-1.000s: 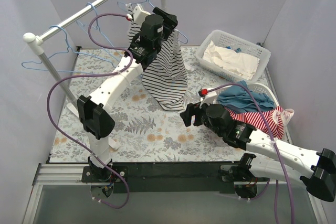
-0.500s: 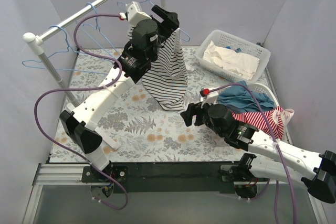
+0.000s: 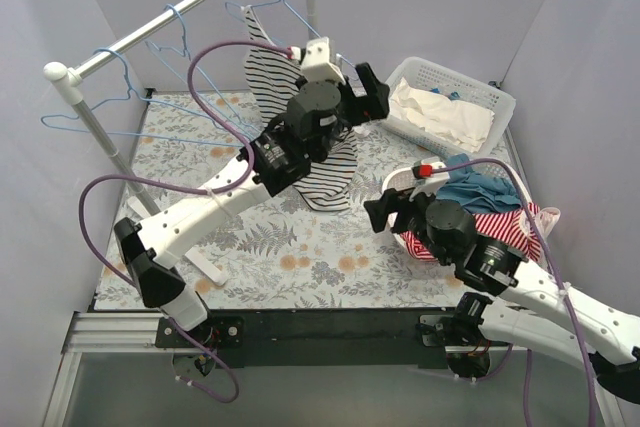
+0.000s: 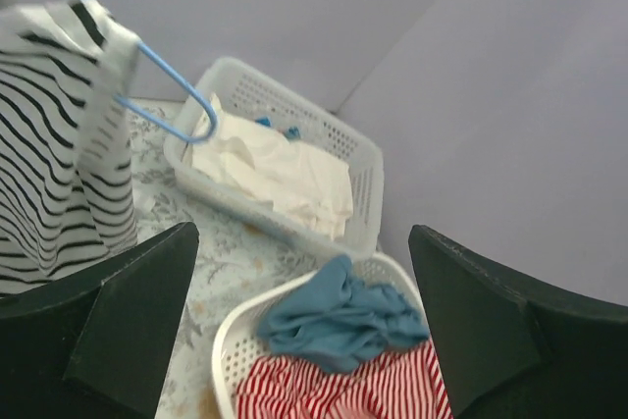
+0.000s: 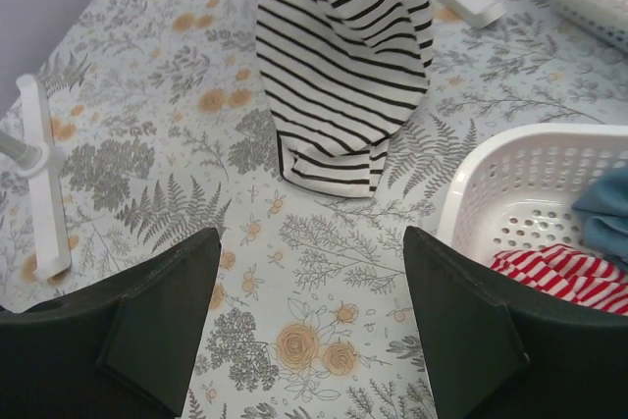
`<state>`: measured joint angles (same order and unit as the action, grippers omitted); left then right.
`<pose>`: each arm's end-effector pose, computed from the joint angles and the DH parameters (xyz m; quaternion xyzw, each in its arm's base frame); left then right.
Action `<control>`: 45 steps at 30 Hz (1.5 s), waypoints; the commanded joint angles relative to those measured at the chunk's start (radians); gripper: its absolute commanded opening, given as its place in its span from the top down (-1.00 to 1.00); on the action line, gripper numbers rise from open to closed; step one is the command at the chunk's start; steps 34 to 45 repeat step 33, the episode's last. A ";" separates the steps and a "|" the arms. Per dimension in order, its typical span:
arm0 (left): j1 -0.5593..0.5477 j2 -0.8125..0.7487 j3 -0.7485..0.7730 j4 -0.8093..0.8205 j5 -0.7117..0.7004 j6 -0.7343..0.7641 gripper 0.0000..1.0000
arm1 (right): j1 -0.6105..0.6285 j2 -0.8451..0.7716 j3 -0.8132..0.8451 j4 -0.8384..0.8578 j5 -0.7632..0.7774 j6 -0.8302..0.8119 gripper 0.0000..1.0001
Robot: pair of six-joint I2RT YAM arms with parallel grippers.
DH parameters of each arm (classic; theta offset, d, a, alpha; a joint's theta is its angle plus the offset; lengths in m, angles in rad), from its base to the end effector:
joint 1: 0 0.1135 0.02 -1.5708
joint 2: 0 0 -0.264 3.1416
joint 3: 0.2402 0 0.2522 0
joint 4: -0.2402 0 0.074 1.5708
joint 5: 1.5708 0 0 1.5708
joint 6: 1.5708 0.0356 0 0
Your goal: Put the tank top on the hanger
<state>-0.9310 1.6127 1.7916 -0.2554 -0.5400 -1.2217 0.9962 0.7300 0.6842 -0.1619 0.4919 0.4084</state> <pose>0.2330 -0.2824 0.4719 -0.2817 0.6733 -0.4836 0.4830 0.1086 0.1368 0.3165 -0.0714 0.7654 0.2504 0.5886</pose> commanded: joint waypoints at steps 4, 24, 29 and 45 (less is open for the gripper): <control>-0.147 -0.102 -0.194 -0.094 -0.063 0.077 -0.83 | 0.001 -0.197 0.052 -0.159 0.230 0.067 -0.67; -0.243 -0.324 -0.847 -0.177 -0.083 -0.306 -0.96 | 0.001 -0.196 -0.075 -0.203 0.205 0.112 -0.77; -0.243 -0.404 -0.893 -0.174 -0.095 -0.338 -0.97 | 0.001 -0.172 -0.100 -0.203 0.162 0.129 -0.77; -0.243 -0.421 -0.903 -0.180 -0.104 -0.345 -0.96 | 0.001 -0.152 -0.087 -0.235 0.129 0.135 -0.78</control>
